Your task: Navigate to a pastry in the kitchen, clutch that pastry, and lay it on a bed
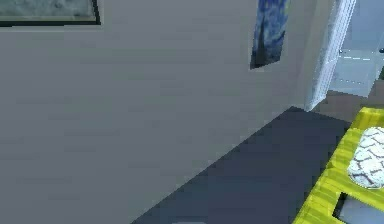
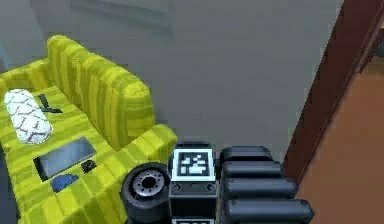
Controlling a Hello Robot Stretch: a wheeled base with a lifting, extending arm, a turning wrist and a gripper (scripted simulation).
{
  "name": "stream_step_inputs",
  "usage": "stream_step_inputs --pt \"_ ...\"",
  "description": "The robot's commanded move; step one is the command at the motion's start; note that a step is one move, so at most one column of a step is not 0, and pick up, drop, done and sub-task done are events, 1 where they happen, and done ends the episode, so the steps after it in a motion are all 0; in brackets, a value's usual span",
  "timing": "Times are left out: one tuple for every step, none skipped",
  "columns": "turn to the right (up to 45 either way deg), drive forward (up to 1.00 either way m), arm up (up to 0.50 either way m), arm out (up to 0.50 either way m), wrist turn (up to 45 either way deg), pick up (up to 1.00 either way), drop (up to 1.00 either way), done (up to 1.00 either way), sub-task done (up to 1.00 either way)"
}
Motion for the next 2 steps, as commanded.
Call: stream_step_inputs --pt "0.0 0.70 0.00 0.00 0.0 0.00 0.00 0.00 0.00" --pt "45.0 0.00 0.00 0.00 0.0 0.00 0.00 0.00 0.00"
